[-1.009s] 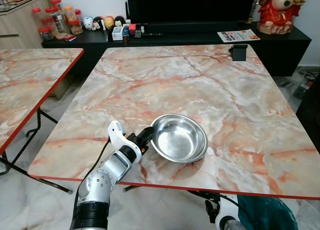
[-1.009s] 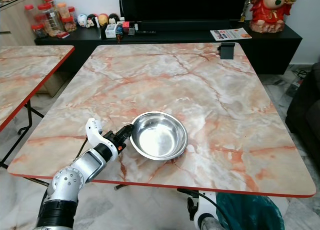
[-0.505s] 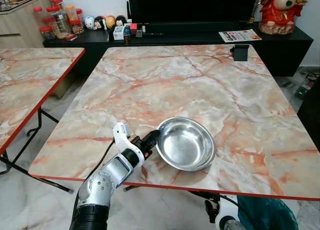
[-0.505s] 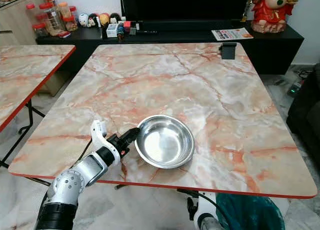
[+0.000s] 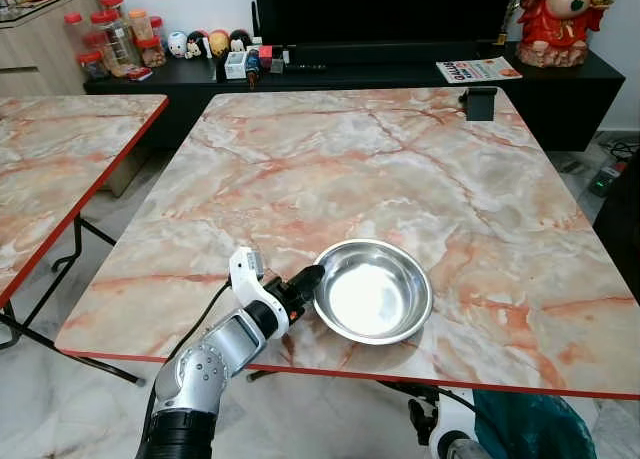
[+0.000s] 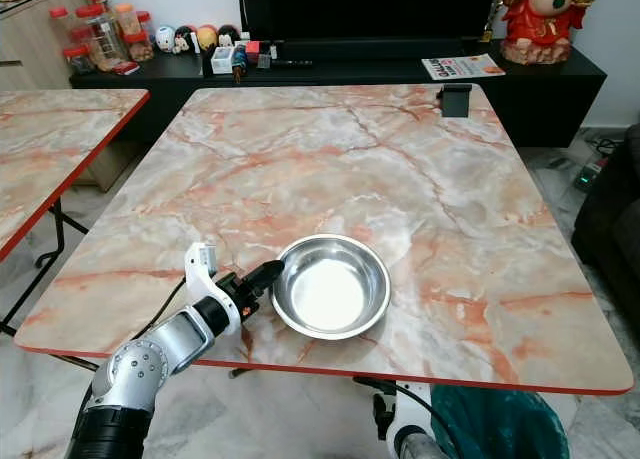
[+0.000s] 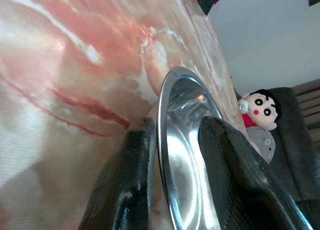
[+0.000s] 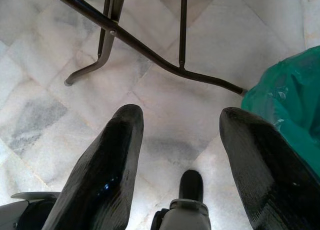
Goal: Setting the table
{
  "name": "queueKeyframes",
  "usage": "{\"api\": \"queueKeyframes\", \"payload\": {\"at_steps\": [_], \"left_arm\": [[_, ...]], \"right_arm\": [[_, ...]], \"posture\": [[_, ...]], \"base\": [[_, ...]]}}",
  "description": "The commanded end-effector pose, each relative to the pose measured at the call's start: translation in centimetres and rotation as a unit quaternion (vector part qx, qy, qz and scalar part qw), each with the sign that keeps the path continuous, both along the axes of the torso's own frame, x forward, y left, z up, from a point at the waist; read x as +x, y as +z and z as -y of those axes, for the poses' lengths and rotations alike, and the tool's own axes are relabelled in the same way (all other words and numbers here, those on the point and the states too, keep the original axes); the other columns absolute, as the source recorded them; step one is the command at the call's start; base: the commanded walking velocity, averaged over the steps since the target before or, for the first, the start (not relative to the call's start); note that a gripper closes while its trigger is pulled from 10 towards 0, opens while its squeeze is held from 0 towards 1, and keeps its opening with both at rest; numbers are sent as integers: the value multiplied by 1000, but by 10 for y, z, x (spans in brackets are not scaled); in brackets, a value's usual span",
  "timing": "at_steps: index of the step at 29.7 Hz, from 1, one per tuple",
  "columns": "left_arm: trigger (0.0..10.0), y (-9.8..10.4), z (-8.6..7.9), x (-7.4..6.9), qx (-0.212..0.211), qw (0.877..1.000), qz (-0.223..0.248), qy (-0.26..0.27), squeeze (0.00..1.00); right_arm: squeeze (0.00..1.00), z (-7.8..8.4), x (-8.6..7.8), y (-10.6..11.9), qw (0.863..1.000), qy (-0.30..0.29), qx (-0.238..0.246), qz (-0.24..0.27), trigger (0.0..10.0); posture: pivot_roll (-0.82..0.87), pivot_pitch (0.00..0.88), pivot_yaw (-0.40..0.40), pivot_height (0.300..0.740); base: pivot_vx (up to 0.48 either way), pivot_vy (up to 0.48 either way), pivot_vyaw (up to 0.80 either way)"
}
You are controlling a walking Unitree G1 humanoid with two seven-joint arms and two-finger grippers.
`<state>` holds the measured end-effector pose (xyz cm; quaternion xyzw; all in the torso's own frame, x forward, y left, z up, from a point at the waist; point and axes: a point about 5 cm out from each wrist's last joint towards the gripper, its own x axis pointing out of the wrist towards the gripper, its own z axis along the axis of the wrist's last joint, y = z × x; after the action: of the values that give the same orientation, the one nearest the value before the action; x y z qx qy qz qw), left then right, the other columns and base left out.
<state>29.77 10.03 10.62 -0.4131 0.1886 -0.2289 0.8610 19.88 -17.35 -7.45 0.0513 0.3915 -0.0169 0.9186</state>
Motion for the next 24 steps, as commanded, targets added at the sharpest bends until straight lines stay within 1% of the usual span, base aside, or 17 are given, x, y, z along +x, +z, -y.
{"api": "queueKeyframes", "payload": {"at_steps": [1, 6, 7, 8, 9, 13, 16, 17, 19, 22, 23, 24], "left_arm": [[10000, 5, -4, 2, 7, 1000, 10, 6, 1000], [10000, 9, -6, 1, -9, 1000, 20, 2, 1000], [10000, 9, -6, 0, -8, 1000, 18, 0, 894], [10000, 9, -6, 0, -10, 1000, 17, 0, 514], [10000, 9, -7, -1, -11, 1000, 18, -1, 0], [10000, 10, -9, -3, -18, 1000, 23, -4, 0], [10000, 11, -19, -2, -4, 999, 34, 8, 0], [10000, 11, -27, -1, 5, 999, 36, 21, 0], [10000, 11, -32, 0, 9, 999, 36, 32, 0], [10000, 11, -48, 2, 29, 997, 42, 64, 0], [10000, 11, -52, 2, 35, 996, 46, 71, 0], [10000, 11, -52, 2, 35, 996, 46, 71, 0]], "right_arm": [[0, -3, 3, 1, 1000, 2, 4, 4, 10000], [0, -3, 2, 1, 1000, 1, 5, 4, 10000], [0, -3, 2, 1, 1000, 1, 6, 3, 10000], [0, -3, 2, 1, 1000, 1, 6, 3, 10000], [0, -3, 2, 1, 1000, 2, 6, 3, 10000], [0, -4, 2, 1, 1000, 1, 6, 3, 10000], [0, -4, 2, 1, 1000, 2, 6, 3, 10000], [0, -4, 2, 1, 1000, 2, 6, 3, 10000], [0, -4, 2, 1, 1000, 3, 6, 3, 10000], [0, -4, 2, 1, 1000, 5, 6, 3, 10000], [0, -4, 2, 1, 1000, 5, 6, 3, 10000], [0, -4, 2, 1, 1000, 5, 6, 3, 10000]], "posture": [[-8, 0, 66, 740], [-8, 0, 68, 740], [-8, 0, 68, 740], [-8, 0, 68, 740], [-3, 0, 67, 740], [-3, 0, 67, 740], [0, 0, 65, 740], [7, 0, 61, 740], [7, 0, 61, 740], [9, 0, 61, 740], [9, 0, 61, 740], [9, 0, 61, 740]], "base": [[0, 0, 0], [0, 0, 0], [0, 0, 0], [0, 0, 0], [0, 0, 0], [0, 0, 0], [0, 0, 0], [0, 0, 0], [0, 0, 0], [0, 0, 0], [0, 0, 0], [0, 0, 0]]}}
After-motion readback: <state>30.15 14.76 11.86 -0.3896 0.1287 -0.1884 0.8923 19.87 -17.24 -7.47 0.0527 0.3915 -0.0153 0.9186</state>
